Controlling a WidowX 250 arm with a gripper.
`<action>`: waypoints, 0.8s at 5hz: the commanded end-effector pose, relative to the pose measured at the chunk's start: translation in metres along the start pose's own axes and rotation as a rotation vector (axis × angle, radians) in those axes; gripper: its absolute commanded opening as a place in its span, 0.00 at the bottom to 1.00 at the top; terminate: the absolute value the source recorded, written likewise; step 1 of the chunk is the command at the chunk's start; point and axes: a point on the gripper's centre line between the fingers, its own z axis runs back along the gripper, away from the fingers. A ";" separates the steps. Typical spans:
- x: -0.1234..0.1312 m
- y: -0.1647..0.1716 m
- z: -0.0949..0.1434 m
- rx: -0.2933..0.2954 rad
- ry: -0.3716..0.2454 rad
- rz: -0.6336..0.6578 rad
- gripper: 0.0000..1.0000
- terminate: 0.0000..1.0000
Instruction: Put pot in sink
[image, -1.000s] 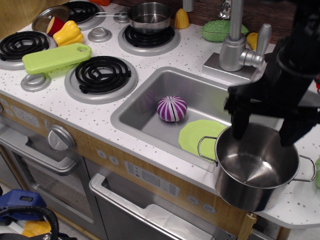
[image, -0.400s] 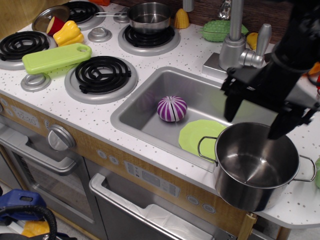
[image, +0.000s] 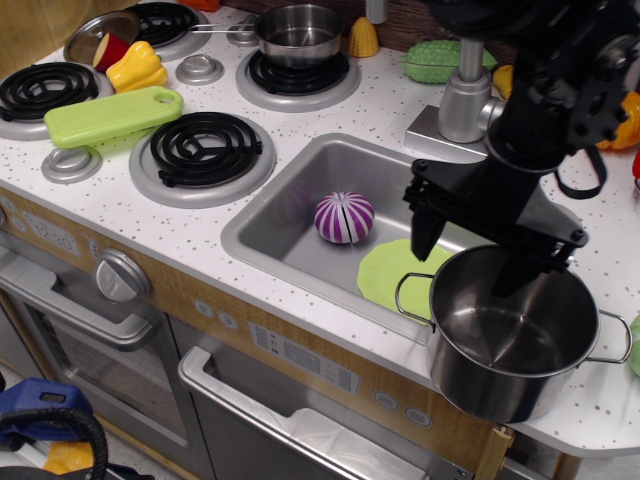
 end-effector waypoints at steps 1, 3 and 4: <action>0.005 0.010 -0.002 -0.084 -0.079 0.029 1.00 0.00; 0.004 0.012 -0.005 -0.142 -0.062 0.070 0.00 0.00; 0.008 0.014 0.002 -0.128 -0.057 0.061 0.00 0.00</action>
